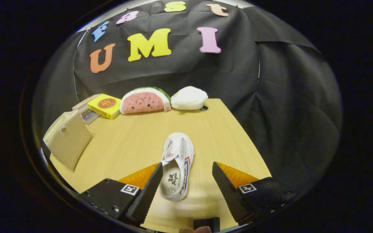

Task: Open the storage box then place both shoes into the box .Put the left shoe in first, then the right shoe, with the right side of both shoes facing outward in a uniform manner.

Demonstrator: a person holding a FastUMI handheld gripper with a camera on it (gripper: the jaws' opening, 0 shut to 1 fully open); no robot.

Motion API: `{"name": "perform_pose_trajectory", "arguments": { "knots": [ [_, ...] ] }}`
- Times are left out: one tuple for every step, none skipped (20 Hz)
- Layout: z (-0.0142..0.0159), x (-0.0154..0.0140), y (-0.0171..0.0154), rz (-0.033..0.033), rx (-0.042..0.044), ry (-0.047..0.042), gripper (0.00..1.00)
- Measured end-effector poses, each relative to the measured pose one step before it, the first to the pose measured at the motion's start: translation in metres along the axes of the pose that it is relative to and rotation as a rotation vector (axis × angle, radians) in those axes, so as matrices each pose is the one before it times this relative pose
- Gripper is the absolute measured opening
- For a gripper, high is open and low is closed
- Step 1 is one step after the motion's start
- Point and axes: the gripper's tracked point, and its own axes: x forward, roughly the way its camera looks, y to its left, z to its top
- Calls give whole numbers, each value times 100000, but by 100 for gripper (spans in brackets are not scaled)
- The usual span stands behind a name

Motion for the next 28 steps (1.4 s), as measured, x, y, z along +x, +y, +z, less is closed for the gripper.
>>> {"name": "perform_pose_trajectory", "arguments": {
  "knots": [
    [-797, 1075, -136, 311, -121, 2819, 95],
    [-454, 829, -213, 301, 341, 1693, 95],
    [14, 868, -47, 43, 32, 544, 95],
    [97, 648, -131, -157, -406, 32, 95],
    [-135, 654, -171, -361, -437, 425, 95],
    [-65, 451, -192, 95, 162, 818, 95],
    [10, 492, -173, -151, 310, 712, 95],
    [123, 504, -80, 284, 233, 571, 95],
    [106, 482, 17, 295, 224, 549, 95],
    [220, 348, 95, 595, 249, 101, 95],
    [48, 488, 22, 31, -154, 549, 95],
    [-21, 372, 31, 174, 101, 1081, 94],
    [-44, 514, 203, 346, 508, 1674, 89],
    [-8, 466, 120, 759, 626, 1423, 84],
    [14, 279, 184, 1131, 684, 1318, 80],
    [30, 229, 196, 1455, 1191, 1031, 76],
    [-21, 97, 267, 1389, 903, 1078, 68],
    [26, 62, 263, 1446, 1119, 830, 60],
    [-67, 16, 46, -50, 312, 577, 52],
    [67, 191, 17, -214, -435, 330, 44],
    [-64, -115, 19, 78, -76, 531, 43],
    [36, -42, -15, 102, 706, 560, 43],
    [-115, 26, -24, -16, 799, 896, 44],
    [5, 50, -459, -2977, -193, 529, 44],
    [467, -292, -424, -1690, 877, -1244, 35],
    [-345, 213, 3, -229, 1080, 1794, 26],
    [212, -95, -789, -4306, 218, -610, 18],
    [125, 391, -162, -1256, 1315, 1453, 9]
  ]
}}
